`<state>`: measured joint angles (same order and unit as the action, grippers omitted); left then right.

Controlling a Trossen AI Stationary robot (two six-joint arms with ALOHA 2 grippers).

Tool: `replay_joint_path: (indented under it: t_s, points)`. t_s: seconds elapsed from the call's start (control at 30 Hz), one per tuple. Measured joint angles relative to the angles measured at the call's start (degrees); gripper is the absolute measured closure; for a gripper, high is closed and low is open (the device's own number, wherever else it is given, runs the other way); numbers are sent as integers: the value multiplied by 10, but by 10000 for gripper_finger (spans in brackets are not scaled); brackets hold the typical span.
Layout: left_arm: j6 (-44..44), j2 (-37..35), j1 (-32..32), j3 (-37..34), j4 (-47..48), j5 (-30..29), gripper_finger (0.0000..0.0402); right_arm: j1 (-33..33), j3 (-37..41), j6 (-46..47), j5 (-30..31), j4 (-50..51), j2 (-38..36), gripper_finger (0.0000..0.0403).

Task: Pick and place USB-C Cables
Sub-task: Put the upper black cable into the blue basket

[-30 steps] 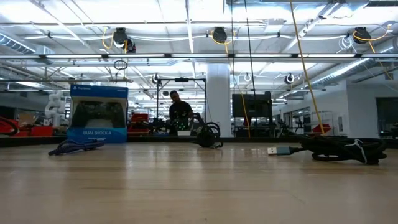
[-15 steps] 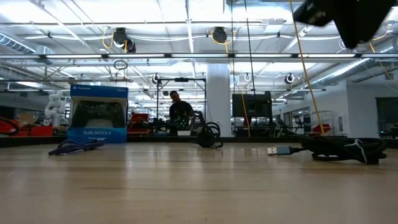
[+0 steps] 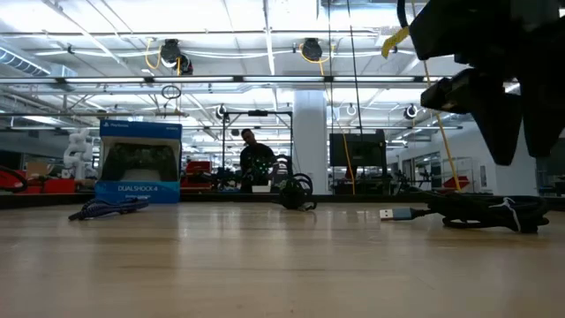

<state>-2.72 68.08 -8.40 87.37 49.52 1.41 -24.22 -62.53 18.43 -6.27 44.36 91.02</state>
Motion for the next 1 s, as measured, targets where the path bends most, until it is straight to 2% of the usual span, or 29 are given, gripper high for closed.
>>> replay_joint_path:
  t_s: [0.5,1.0]
  points:
    - [-2,30,0,0,1,0,394,-4,0,-32,-13,-16,98,281]
    - [-6,35,0,0,1,0,394,-12,-19,-39,30,13,78,279]
